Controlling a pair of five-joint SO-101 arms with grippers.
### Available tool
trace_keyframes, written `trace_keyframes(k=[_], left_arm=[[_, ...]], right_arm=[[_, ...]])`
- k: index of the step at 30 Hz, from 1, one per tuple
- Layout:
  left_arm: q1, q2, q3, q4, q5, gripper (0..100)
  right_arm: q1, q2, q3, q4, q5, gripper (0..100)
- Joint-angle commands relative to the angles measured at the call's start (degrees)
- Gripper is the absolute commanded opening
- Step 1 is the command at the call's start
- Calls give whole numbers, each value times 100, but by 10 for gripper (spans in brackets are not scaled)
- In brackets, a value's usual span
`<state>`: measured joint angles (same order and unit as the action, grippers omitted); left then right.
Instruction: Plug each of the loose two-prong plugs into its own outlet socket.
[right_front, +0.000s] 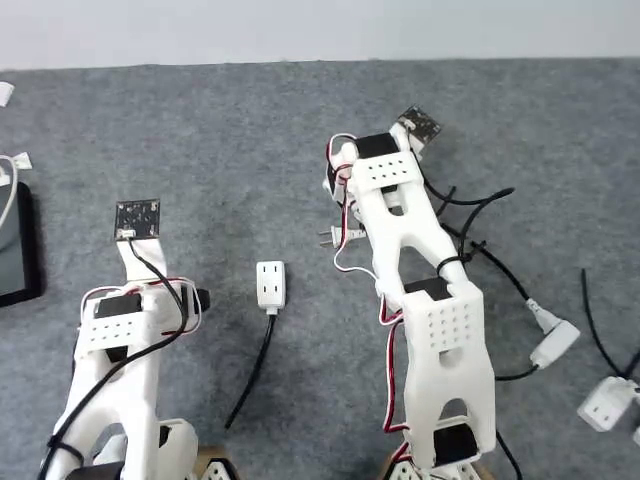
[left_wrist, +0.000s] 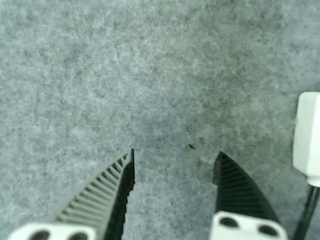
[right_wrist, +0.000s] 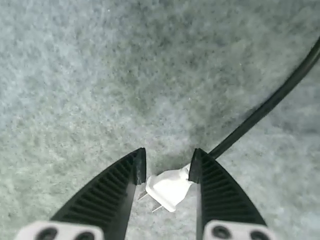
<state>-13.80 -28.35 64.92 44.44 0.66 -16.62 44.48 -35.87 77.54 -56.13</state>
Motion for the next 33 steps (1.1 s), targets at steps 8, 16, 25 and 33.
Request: trace_keyframes(k=[8, 16, 25, 33], left_arm=[[53, -149, -48, -167, -35, 194], [44, -149, -48, -167, -35, 194], [44, -149, -40, -167, -35, 194], [44, -149, -40, -167, -35, 193]], right_arm=[[-92, -321, -1011, 1314, -62, 151], [-57, 462, -1029, 611, -53, 151], [22, 655, -1029, 646, -35, 144], [-4, 611, -1029, 734, 633, 7]])
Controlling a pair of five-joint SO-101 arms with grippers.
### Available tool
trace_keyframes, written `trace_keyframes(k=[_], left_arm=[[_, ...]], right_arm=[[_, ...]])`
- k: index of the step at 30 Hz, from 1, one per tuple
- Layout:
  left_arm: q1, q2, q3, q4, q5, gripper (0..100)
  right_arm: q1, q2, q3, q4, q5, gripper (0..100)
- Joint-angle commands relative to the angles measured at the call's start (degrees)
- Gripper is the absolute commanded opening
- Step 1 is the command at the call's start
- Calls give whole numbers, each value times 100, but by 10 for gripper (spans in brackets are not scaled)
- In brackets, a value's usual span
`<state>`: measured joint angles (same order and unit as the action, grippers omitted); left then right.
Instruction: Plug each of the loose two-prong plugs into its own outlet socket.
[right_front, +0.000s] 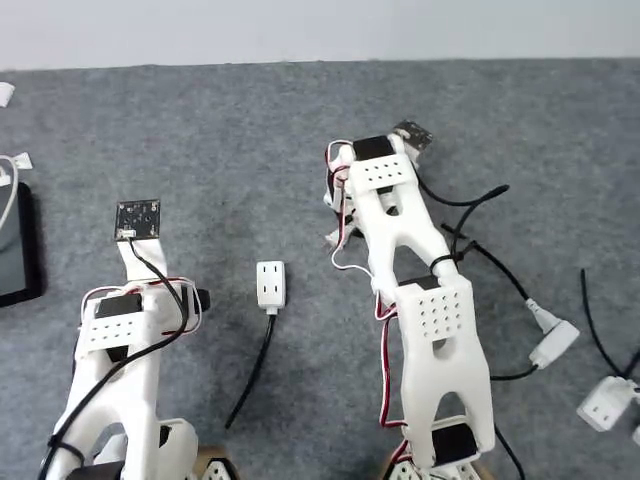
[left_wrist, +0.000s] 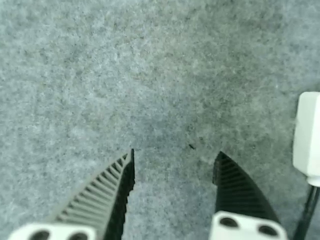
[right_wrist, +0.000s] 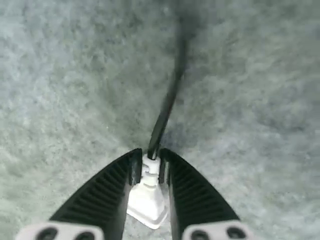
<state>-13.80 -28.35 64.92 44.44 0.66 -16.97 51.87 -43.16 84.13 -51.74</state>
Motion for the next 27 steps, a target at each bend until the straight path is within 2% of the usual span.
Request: trace_keyframes(k=[1, 4, 8, 13, 17, 21, 23, 27], left_arm=[[44, -149, -40, -167, -35, 193], [44, -149, -40, -167, -35, 193], [44, -149, -40, -167, -35, 193], [44, -149, -40, -167, -35, 193], [44, -149, -40, -167, -35, 193], [44, -149, -40, -167, -35, 192], [44, -149, -40, -167, -35, 192], [35, -149, -40, -158, -35, 192]], right_arm=[[31, -145, -299, 119, 220, 8], [48, -171, -448, 268, 343, 8], [4, -215, -870, 690, 1196, 8], [-242, -180, -1257, 1508, 3701, 8], [-110, -110, -1090, 1798, 5029, 8], [303, 277, -1020, 1569, 5679, 12], [382, 488, -1029, 1552, 6084, 50], [356, 576, -1266, 1754, 6145, 128]])
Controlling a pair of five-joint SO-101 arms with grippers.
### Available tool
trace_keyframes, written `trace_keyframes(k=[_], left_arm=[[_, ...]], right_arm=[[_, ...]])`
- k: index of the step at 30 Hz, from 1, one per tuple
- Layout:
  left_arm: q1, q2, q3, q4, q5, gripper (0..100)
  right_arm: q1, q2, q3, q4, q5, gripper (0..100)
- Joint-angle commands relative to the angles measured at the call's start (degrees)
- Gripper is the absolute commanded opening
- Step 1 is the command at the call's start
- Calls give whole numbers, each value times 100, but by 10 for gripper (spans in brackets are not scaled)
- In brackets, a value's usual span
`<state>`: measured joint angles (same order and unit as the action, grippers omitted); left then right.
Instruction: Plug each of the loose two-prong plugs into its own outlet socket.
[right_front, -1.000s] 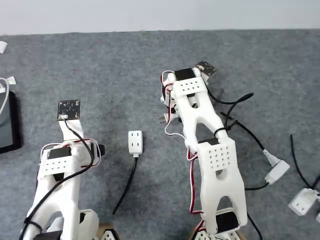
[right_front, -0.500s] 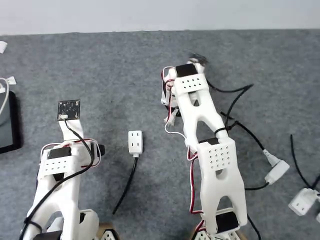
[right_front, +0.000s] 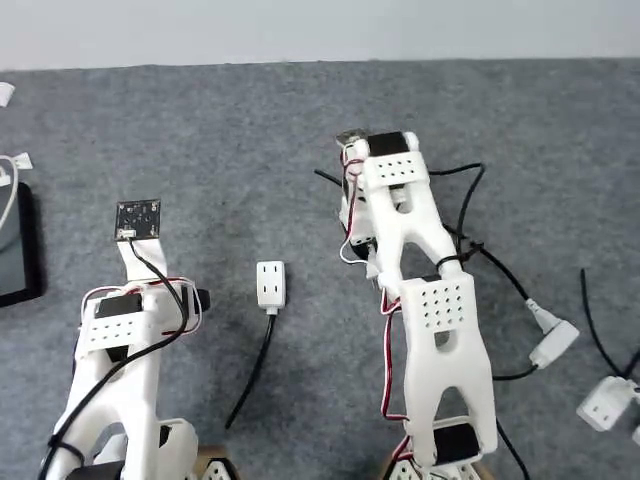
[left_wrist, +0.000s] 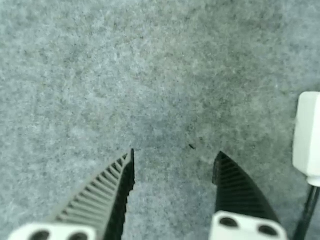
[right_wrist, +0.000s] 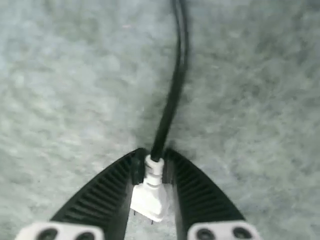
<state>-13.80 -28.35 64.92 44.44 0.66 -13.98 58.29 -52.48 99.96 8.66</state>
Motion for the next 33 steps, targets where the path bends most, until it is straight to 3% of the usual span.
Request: trace_keyframes(k=[1, 11, 16, 21, 33], left_arm=[[35, -149, -40, -158, -35, 192], [35, -149, -40, -158, -35, 192], [35, -149, -40, -167, -35, 192], [35, -149, -40, -167, -35, 192], [53, -149, -40, -167, -35, 192]], right_arm=[[40, -66, -492, 233, 97, 125], [66, -532, -826, 312, -229, 122], [66, -1235, 114, 286, -686, 3], [110, -1824, 1073, 259, -1240, 9], [75, -2273, 3499, -1191, -1108, 8]])
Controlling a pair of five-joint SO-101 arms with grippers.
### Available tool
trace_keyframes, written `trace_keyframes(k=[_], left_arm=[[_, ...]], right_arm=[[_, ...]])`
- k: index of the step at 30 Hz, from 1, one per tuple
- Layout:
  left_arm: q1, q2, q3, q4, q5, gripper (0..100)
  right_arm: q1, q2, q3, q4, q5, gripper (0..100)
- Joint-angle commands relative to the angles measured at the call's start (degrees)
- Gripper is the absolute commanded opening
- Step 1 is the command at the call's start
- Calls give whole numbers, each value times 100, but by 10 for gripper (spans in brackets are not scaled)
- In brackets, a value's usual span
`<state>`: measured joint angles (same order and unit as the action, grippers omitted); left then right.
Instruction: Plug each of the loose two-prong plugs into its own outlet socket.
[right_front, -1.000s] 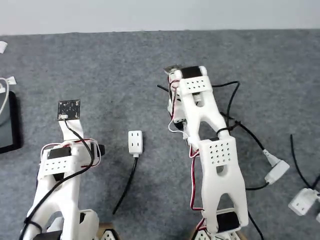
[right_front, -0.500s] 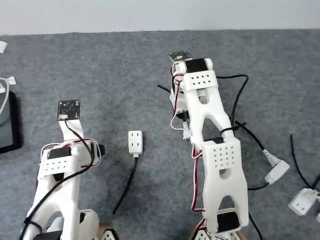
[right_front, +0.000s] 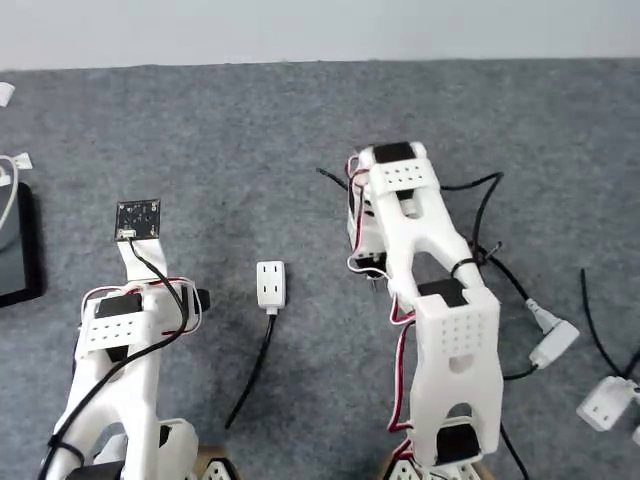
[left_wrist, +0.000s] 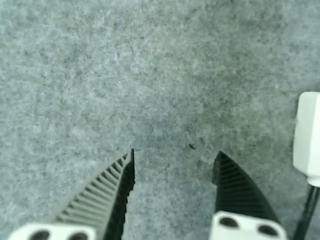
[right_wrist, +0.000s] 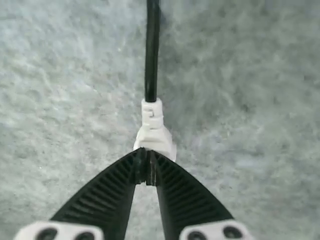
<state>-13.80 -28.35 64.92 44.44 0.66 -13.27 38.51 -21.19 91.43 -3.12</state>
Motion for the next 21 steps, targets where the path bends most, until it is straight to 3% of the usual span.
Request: trace_keyframes(k=[1, 12, 17, 21], left_arm=[[62, -149, -40, -167, -35, 192], [70, -149, -40, -167, -35, 192], [70, -149, -40, -167, -35, 192], [70, -149, -40, -167, -35, 192]], right_arm=[[31, -295, 422, -391, 70, 8], [-22, -1473, 396, -585, 123, 11], [-180, -1437, 457, -673, 422, 131], [-136, -1121, 510, -1015, 545, 128]])
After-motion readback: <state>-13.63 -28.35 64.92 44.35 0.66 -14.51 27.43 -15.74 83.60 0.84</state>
